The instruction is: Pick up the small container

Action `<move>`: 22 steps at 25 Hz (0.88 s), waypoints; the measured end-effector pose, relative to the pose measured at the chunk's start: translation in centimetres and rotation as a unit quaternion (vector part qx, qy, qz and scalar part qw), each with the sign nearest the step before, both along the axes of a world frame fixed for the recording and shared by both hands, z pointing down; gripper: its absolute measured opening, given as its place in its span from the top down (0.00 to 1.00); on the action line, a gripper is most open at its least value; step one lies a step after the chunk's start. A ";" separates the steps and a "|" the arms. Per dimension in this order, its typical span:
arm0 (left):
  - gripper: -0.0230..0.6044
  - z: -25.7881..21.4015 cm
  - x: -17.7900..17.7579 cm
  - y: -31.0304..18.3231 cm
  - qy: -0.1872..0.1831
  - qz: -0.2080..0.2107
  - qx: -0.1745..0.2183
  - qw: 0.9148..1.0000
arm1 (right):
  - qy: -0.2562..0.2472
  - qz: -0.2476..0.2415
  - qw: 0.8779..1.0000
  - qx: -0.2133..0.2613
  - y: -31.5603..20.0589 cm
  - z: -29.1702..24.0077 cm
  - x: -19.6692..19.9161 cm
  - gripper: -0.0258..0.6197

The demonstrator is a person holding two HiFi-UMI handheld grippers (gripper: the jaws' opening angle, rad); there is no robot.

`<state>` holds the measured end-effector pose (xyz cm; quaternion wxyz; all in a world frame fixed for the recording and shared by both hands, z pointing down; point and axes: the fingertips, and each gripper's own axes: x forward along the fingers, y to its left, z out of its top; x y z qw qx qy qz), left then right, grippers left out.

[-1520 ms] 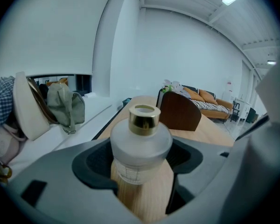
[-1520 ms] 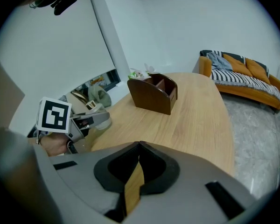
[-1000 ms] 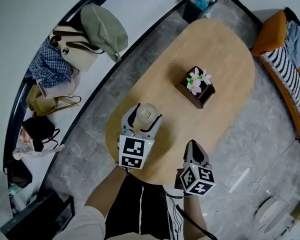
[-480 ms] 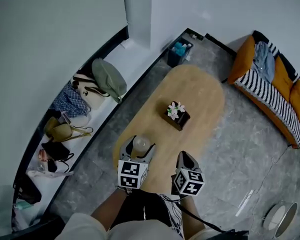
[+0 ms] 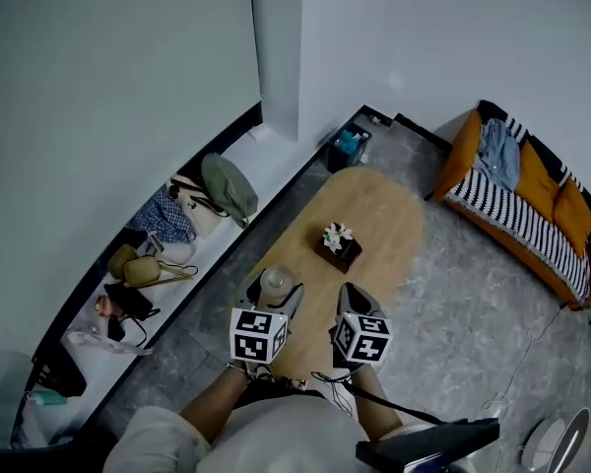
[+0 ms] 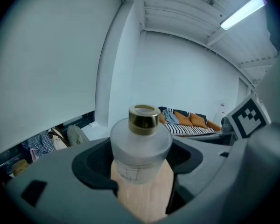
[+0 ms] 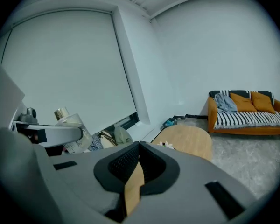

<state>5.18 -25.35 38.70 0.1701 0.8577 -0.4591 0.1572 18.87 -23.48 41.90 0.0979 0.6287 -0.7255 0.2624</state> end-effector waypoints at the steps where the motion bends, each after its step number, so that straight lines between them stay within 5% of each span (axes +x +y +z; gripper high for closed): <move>1: 0.43 -0.8 0.0 0.5 0.001 0.000 0.004 1.000 | 0.003 -0.005 1.000 0.007 0.2 -0.9 -0.2 0.92; 9: 0.43 -5.0 -2.0 2.5 0.009 -0.003 0.029 1.000 | 0.032 -0.018 0.998 0.053 2.3 -6.3 -2.3 0.92; 22: 0.43 -6.7 -4.3 4.8 0.015 0.031 0.038 0.999 | 0.057 0.033 0.996 0.063 5.0 -8.9 -3.4 0.92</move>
